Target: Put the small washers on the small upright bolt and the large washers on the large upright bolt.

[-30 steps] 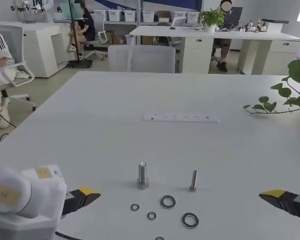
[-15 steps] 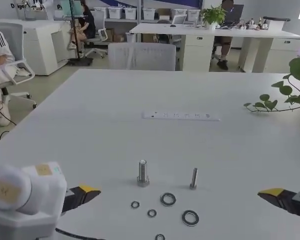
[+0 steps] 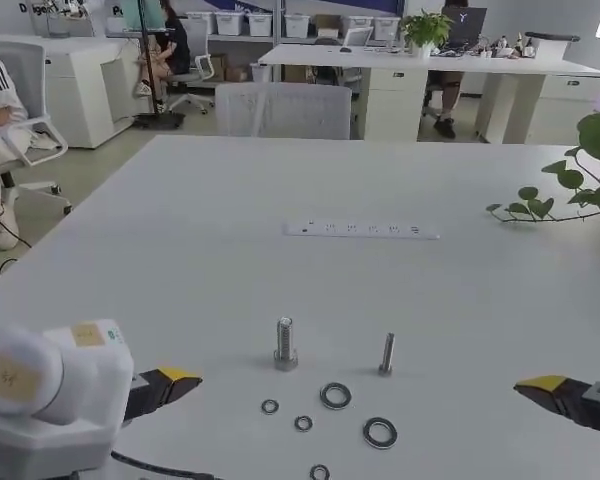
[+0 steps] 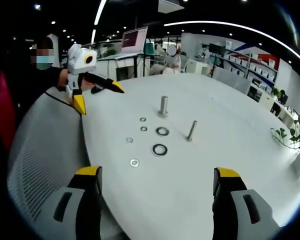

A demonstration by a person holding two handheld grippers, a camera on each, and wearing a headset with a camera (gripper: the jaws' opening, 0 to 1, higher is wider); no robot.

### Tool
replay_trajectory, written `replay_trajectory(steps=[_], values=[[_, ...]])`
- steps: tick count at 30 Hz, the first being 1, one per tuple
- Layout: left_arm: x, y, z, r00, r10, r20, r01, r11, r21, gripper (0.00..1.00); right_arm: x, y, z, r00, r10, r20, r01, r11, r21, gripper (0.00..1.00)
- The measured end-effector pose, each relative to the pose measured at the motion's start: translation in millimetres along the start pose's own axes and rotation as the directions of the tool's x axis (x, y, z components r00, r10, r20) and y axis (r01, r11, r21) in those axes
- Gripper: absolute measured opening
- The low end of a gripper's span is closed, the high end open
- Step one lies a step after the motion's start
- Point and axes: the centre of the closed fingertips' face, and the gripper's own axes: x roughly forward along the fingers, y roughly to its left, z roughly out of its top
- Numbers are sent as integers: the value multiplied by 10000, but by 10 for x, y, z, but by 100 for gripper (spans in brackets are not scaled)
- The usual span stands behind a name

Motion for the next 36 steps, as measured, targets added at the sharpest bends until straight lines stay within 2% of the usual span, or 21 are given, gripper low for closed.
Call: replay_trajectory(steps=[18, 29, 36], values=[[-1, 9, 9, 10000, -18, 47, 18, 10000, 18, 94, 20, 9, 2, 9999, 55, -159, -56, 10000, -66, 91], [0, 1, 3, 10000, -53, 29, 53, 10000, 25, 94, 93, 47, 60, 9986, 317, -420, -339, 9981, -524, 88], [-6, 3, 4, 10000, -25, 48, 25, 10000, 6, 93, 155, 81, 71, 9954, 571, -763, -634, 9945, -835, 81]])
